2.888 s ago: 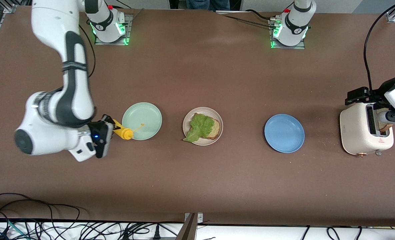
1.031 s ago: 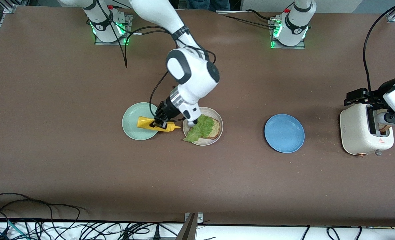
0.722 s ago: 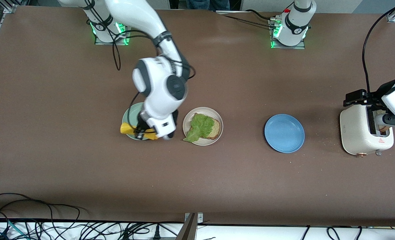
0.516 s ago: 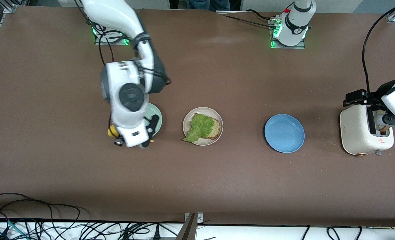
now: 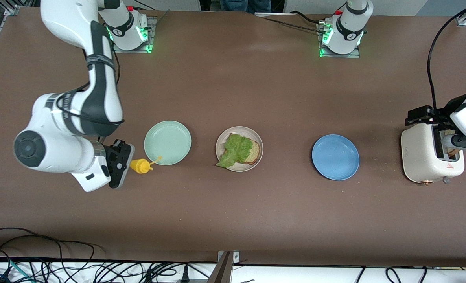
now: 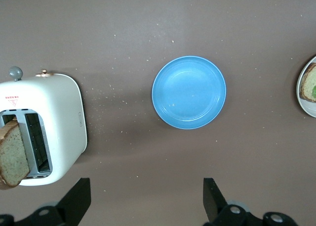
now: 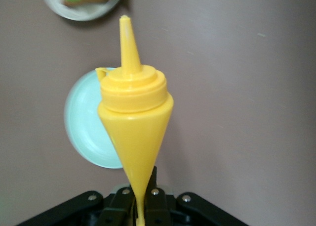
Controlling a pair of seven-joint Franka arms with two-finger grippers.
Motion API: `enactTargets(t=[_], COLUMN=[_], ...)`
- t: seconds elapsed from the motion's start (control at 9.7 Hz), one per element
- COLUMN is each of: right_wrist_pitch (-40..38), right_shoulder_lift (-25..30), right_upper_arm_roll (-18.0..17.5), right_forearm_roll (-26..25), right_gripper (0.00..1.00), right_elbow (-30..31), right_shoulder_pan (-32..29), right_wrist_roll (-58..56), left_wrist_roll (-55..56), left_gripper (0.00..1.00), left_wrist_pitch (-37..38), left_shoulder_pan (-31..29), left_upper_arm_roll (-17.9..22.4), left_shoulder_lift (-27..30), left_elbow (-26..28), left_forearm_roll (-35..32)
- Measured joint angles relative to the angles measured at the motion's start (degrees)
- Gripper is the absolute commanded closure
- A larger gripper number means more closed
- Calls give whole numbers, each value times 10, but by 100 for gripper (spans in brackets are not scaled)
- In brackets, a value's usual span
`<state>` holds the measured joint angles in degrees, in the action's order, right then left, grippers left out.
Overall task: Make sandwich on beige plate with both arms
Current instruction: 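Carry the mustard bottle back beside the pale green plate, then set the mustard bottle down and open the right gripper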
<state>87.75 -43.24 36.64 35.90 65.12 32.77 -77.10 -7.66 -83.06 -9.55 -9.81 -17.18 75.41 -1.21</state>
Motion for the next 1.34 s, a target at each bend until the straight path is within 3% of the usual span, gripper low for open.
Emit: enactTargets(t=[0.41,0.93,1.13,1.34], right_wrist_pitch=[-84,-109,-119,-124], right_shoulder_lift=[2,-4,-14,-16], right_upper_arm_roll=[0,-3,-9,-17], right_forearm_roll=[139,270,303,311], right_gripper=[100,100,100,100], right_elbow=[51,220,285,306], right_shoulder_pan=[-94,-175,-193,-192], right_wrist_roll=[-162,-441,-515,-538], left_wrist_roll=[0,0,0,0], left_gripper=[0,0,0,0], left_wrist_pitch=[0,0,0,0], left_shoulder_pan=[0,1,1,1], left_upper_arm_roll=[0,0,0,0], left_shoulder_lift=[0,-1,-2,-3], left_elbow=[0,0,0,0], left_forearm_roll=[0,0,0,0])
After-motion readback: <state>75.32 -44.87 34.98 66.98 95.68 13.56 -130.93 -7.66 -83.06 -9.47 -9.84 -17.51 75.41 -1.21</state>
